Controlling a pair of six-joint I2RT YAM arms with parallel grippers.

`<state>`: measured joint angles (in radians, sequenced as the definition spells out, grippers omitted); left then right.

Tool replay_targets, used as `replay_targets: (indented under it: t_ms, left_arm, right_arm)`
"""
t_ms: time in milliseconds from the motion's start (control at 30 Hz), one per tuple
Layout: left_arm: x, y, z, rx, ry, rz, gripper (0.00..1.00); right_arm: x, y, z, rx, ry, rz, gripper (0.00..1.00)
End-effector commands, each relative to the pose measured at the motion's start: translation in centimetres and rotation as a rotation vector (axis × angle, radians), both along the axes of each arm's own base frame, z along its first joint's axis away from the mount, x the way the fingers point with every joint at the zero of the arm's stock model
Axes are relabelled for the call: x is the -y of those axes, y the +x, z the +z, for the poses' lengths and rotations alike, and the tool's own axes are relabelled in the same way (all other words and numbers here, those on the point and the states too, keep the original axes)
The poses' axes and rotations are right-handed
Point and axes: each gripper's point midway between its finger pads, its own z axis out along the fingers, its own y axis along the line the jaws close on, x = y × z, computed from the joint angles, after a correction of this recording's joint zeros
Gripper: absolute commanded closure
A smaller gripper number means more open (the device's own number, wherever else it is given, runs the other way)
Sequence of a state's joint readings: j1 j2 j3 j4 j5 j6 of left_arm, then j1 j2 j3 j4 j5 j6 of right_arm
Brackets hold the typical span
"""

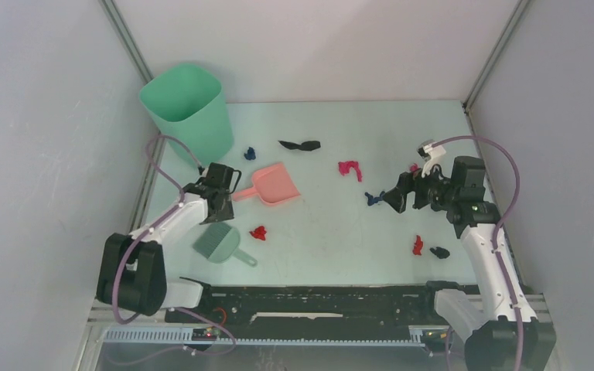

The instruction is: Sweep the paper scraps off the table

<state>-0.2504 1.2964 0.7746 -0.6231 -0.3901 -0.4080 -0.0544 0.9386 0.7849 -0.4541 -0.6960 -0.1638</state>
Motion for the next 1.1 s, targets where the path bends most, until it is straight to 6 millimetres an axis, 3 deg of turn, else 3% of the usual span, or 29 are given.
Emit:
replay_targets:
  t_ms: [0,233,567,733,800,833,1067]
  left_arm:
    - [0.4,0.7,-0.5,-0.044,-0.026,-0.009,0.44]
    - [-0.3,0.9,-2.6,-0.128,-0.098,0.054,0.42]
    - [0.3,0.8,-3.8,-0.184,-0.137,0.046,0.62]
    - [0.7,0.7,-3.7,-0.185,-0.157,0.038,0.83]
    - [0.8,0.8,-3.3,-0.167,-0.167,0.037,0.98]
    - [0.9,0.9,-2.9,-0.151,-0.173,0.040,1.00]
    - [3.5,1.4,2.5,0.077,-0.338,0.027,1.00]
  right_arm:
    - [-0.4,0.0,2.1,0.086,-0.029,0.045,0.00]
    - [-1.0,-0.5,2.0,0.093,-0.038,0.087,0.00]
    - [-2.1,-0.8,1.8,0.109,-0.075,0.129,0.00]
    - [-2.5,-1.2,1.5,0.101,-0.072,0.161,0.00]
    - [-2.6,-1.4,1.5,0.103,-0.071,0.177,0.00]
    - [-2.7,-1.5,1.4,0.103,-0.070,0.186,0.00]
    - [-3.7,-2.8,1.3,0.099,-0.040,0.279,0.02]
